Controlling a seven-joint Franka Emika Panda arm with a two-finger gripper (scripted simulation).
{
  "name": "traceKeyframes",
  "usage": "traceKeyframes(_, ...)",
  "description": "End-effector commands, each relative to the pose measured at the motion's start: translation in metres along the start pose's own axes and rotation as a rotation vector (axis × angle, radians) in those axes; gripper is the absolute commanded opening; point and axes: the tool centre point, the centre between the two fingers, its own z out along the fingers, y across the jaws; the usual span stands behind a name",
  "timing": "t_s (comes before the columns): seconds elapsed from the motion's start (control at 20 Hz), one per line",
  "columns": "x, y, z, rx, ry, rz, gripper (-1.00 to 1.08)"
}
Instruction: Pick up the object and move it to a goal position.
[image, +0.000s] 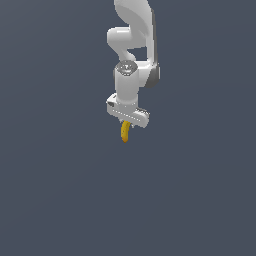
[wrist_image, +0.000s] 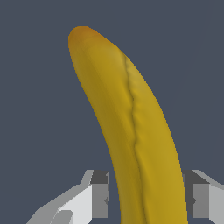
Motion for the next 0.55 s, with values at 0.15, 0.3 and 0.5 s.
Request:
traceKeyframes(0.15, -0.018, 0.007, -0.012, 0.001, 0.002, 0.000, -1.00)
traceKeyframes(0.3, -0.022, 0.008, -0.016, 0.001, 0.002, 0.000, -1.00)
traceKeyframes(0.5, -0.024, 0.009, -0.018, 0.001, 0.002, 0.000, -1.00)
